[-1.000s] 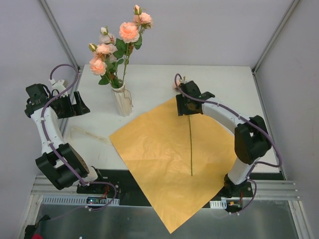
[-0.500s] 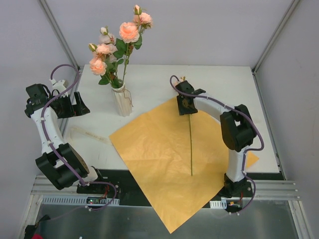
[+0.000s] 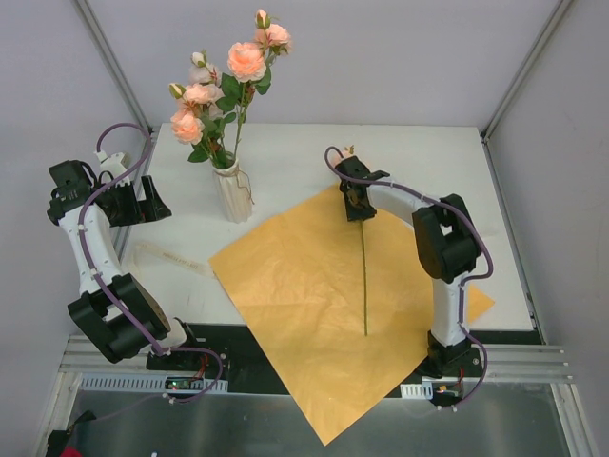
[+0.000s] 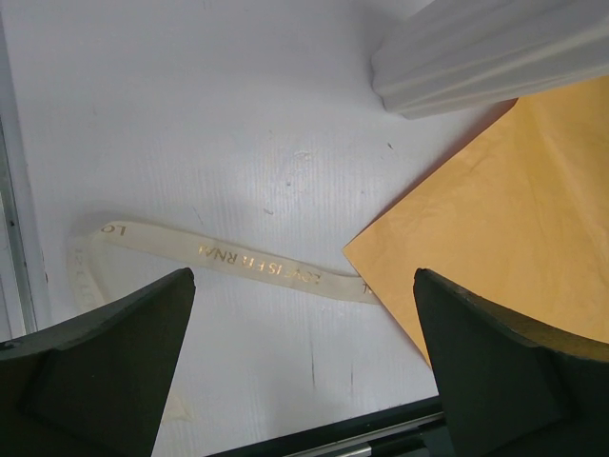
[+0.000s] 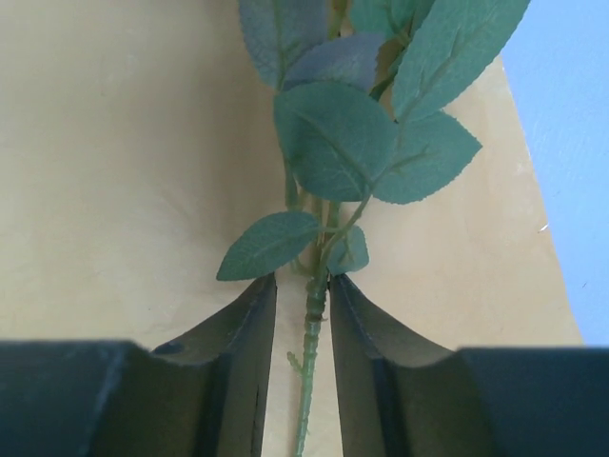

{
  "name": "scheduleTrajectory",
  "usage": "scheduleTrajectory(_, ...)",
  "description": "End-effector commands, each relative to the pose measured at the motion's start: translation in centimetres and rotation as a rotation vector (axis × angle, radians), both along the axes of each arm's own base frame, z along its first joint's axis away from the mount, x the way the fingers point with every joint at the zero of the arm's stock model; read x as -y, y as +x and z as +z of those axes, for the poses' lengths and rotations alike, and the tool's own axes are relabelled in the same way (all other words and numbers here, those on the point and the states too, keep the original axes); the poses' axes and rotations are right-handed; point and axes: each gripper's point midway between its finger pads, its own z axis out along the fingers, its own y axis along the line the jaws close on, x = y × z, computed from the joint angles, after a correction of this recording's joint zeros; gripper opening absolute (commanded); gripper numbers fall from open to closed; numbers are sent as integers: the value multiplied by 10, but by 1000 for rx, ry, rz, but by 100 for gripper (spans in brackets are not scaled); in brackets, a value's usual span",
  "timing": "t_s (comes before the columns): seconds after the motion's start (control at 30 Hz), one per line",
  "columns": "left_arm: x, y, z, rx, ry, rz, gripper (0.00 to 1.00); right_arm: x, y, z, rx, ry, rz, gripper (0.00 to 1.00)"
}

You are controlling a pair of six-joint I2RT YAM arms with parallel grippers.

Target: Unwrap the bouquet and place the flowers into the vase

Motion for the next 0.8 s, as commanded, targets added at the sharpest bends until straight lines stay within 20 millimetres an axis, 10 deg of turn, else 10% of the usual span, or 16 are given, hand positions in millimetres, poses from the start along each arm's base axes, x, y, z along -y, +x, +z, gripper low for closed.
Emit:
scheduleTrajectory(0.0,-1,-3,5,5,30,-6,99,-3,10,3,8,38,-29,30)
scheduleTrajectory(0.2,-1,-4,8,13,44,-6,99,-3,14,21,58,90,-61,2)
scheduleTrajectory(0.33,-1,-6,9,15,44,-4,99,-8,22,66,158,168,-70,1)
scheduleTrajectory(0.57,-1,-7,11,20,54,4,99,-13,24,248,556,457,-59,1)
scheduleTrajectory(0.77,3,-7,17,24,19,19,99,-36,-23,411,1027,711,167,1)
